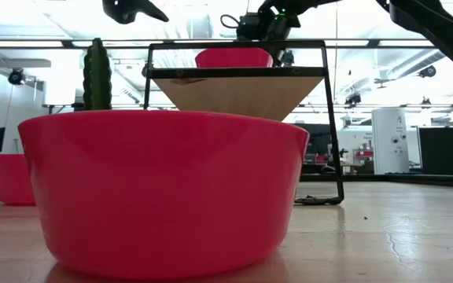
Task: Pick & Place Mini bowls
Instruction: Stack the top white patterned bowl on top of the other white patterned bowl on the shelf, then stack the white patterned bowl on top of the other white patterned bowls on the shelf
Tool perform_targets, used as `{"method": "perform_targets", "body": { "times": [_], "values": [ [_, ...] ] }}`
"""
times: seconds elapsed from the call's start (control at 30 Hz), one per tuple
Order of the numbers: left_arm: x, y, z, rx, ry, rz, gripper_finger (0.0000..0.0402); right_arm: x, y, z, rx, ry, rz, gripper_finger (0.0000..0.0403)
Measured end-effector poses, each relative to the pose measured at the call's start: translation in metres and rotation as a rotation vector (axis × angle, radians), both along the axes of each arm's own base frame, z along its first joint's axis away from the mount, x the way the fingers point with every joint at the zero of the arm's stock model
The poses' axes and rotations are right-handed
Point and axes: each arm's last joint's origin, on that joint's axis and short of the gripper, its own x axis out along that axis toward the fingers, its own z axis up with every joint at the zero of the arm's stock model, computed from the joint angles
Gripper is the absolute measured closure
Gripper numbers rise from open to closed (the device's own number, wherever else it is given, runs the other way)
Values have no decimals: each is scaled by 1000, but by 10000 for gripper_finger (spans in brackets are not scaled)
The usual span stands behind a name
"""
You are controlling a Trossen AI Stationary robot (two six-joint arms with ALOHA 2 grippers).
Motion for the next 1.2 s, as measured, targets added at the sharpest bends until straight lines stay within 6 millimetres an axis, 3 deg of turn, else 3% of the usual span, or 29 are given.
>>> {"method": "perform_targets", "body": {
  "times": [0.3, 0.8, 1.03, 1.2],
  "values": [
    [0, 0, 0, -22, -2, 14, 193, -1, 1, 8, 12, -45, 17, 243],
    [-1, -1, -1, -53, 1, 13, 193, -5, -1, 24, -79, -56, -7, 248],
    [-10, -9, -15, -117, 181, -64, 193, -11, 9, 39, -110, -90, 28, 247],
    [-17, -27, -29, -137, 326, -135, 193, -18, 24, 61, -162, -156, 71, 246]
  ]
}}
